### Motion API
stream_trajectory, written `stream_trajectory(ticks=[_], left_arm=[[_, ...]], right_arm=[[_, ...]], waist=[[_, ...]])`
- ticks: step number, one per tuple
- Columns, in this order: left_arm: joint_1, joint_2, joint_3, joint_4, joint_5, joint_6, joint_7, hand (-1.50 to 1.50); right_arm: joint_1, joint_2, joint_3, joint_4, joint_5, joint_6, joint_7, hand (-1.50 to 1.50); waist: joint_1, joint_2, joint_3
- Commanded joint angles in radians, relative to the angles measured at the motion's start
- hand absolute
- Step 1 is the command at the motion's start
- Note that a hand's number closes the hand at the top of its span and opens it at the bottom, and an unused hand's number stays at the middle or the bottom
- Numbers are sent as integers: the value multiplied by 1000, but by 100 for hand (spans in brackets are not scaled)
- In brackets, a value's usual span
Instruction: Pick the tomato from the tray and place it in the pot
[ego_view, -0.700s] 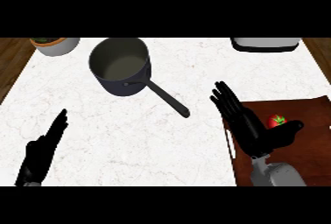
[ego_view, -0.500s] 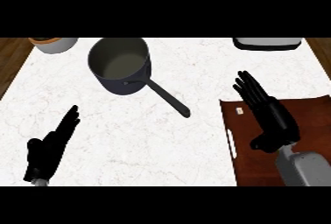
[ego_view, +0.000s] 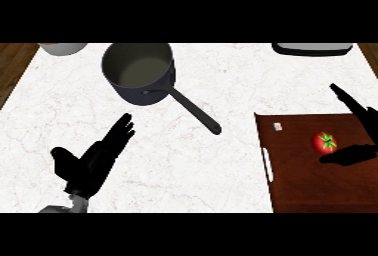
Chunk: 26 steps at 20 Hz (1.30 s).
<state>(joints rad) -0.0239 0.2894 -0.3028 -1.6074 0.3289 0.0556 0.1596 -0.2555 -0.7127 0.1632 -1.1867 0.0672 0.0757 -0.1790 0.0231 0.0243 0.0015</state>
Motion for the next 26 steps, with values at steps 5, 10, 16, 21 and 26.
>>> stream_trajectory(ticks=[5, 10, 16, 21, 26], left_arm=[[-54, -21, 33, 13, 59, -33, 78, 0], [-42, -34, 39, -29, 36, -17, 118, 0], [-37, -28, 51, -12, 41, -51, 96, 0], [-11, -53, 70, 12, 20, -64, 76, 0], [16, -81, 60, -12, -16, -65, 65, 0]], right_arm=[[-135, -151, 52, 177, 208, 102, -138, -150], [-204, -191, 1, 99, 189, 261, 15, -150], [-268, -296, -30, -61, 57, 567, 293, -150], [-177, -191, -95, -194, 16, 552, 482, -150], [-101, -76, -90, -257, 57, 511, 524, -150]], waist=[[-11, -21, -2], [-18, -25, -2], [-27, -29, -3], [-28, -27, -2], [-25, -26, -2]])
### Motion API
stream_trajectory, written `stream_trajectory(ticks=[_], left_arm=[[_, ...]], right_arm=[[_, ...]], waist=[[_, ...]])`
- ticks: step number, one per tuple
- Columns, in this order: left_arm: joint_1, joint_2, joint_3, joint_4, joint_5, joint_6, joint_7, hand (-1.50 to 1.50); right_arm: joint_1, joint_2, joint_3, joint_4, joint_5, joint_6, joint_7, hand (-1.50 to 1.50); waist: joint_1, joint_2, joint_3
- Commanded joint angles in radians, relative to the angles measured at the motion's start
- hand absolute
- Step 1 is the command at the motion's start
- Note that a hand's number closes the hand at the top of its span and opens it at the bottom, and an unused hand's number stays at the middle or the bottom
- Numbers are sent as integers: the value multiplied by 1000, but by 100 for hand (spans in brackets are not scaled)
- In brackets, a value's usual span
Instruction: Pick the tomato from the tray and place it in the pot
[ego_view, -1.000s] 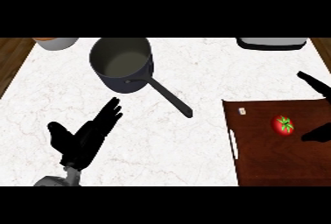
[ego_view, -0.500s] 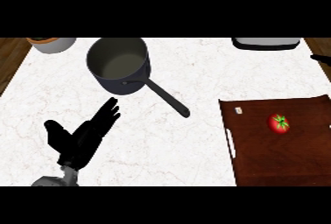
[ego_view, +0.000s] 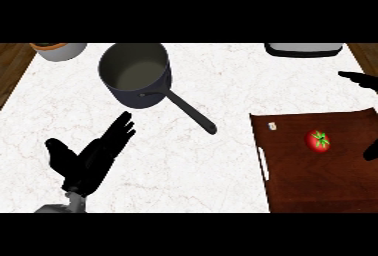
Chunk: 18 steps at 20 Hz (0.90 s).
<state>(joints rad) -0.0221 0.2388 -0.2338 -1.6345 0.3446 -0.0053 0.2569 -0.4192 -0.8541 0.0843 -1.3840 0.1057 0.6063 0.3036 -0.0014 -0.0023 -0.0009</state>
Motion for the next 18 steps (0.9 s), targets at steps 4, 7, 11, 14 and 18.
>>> stream_trajectory(ticks=[4, 7, 11, 14, 18], left_arm=[[-78, -72, 3, 28, -44, 32, 40, 0], [32, -31, 15, -33, -26, -36, 36, 0], [28, -35, 42, 37, -46, -71, -34, 0], [9, -67, 28, 8, -54, -48, 10, 0], [21, -75, 49, -29, -69, -51, 31, 0]], right_arm=[[76, 143, 8, -88, 64, -25, 80, -150], [112, 165, 18, -102, 167, -38, 43, -150], [118, 171, 47, -22, 300, -80, -31, -150], [170, 159, 44, -30, 373, -111, -60, -150], [131, 208, 23, -21, 427, -75, -19, -150]], waist=[[-2, 2, 1], [4, 2, 1], [4, 3, 1], [2, 3, 1], [4, 2, 1]])
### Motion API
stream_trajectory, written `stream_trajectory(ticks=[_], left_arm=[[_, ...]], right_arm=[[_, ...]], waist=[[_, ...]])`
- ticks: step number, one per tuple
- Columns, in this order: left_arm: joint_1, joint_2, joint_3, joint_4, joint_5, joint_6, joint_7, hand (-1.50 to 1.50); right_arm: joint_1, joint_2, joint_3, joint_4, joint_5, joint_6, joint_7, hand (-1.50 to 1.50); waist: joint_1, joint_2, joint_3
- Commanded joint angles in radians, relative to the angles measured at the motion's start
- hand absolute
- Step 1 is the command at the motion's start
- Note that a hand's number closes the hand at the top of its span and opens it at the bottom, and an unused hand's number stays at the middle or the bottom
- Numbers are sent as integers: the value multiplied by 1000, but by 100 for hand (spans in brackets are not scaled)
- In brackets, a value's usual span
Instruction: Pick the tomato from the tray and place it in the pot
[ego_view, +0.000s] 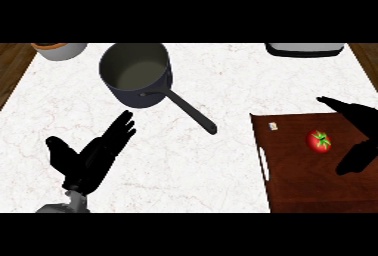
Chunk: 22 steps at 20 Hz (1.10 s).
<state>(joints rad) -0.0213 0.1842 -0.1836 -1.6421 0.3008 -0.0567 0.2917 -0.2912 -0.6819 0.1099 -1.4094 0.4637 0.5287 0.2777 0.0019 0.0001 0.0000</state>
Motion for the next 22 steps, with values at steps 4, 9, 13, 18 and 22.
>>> stream_trajectory(ticks=[4, 9, 13, 18, 22], left_arm=[[-30, -37, 36, 21, -20, -15, 24, 0], [-2, -62, 11, -18, -55, -18, 33, 0], [7, -50, 50, 58, -69, -66, -42, 0], [13, -90, 44, 23, -90, -48, -10, 0], [26, -82, 64, 23, -73, -89, -25, 0]], right_arm=[[43, 43, -43, 25, 109, 15, -80, -150], [-10, 74, -56, 162, 196, -15, -148, -150], [13, 94, -53, 167, 247, -23, -164, -150], [25, 128, -89, 144, 275, 2, -171, -150], [-41, 162, -89, 219, 323, 5, -146, -150]], waist=[[-2, 0, 0], [2, 0, 0], [2, 1, 0], [-1, 0, 0], [1, 0, 0]])
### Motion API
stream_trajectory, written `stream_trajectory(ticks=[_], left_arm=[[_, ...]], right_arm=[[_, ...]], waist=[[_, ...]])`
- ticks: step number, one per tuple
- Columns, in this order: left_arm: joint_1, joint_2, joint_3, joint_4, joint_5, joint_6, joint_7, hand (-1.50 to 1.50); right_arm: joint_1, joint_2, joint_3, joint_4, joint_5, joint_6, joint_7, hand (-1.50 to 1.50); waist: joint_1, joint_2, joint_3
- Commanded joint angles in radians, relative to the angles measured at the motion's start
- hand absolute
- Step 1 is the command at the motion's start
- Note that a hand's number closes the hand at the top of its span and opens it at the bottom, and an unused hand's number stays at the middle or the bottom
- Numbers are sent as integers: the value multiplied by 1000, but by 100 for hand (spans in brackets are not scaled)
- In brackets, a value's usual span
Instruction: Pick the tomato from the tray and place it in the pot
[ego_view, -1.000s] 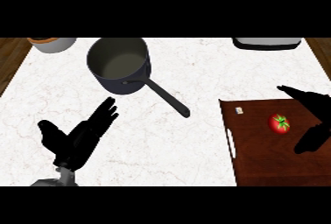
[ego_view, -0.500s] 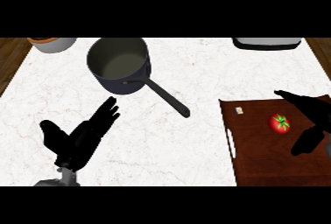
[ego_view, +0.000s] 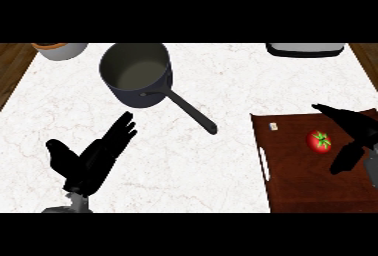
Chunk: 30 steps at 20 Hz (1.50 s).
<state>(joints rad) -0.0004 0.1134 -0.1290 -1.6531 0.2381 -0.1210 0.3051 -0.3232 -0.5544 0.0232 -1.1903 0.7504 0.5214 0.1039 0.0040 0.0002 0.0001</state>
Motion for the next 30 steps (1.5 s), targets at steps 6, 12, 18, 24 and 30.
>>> stream_trajectory(ticks=[6, 12, 18, 24, 30], left_arm=[[-44, -31, 25, 73, -29, -20, -22, 0], [-23, -33, 18, -4, -31, -2, 31, 0], [-7, -14, 64, -2, -8, -38, 12, 0], [-12, -38, 37, 22, -53, -5, 19, 0], [0, -29, 68, 27, -36, -1, 15, 0]], right_arm=[[-30, 43, -22, 118, 96, -47, -56, -150], [-13, 103, 0, 190, 92, -86, -170, 150], [3, 121, -14, 164, 108, -136, -222, 150], [25, 336, -4, 64, 141, -200, 91, 150], [129, 544, -3, 28, 192, -375, 392, 150]], waist=[[-2, 0, 0], [-1, 0, 0], [-3, -1, 0], [-32, -16, -4], [-77, -35, -8]])
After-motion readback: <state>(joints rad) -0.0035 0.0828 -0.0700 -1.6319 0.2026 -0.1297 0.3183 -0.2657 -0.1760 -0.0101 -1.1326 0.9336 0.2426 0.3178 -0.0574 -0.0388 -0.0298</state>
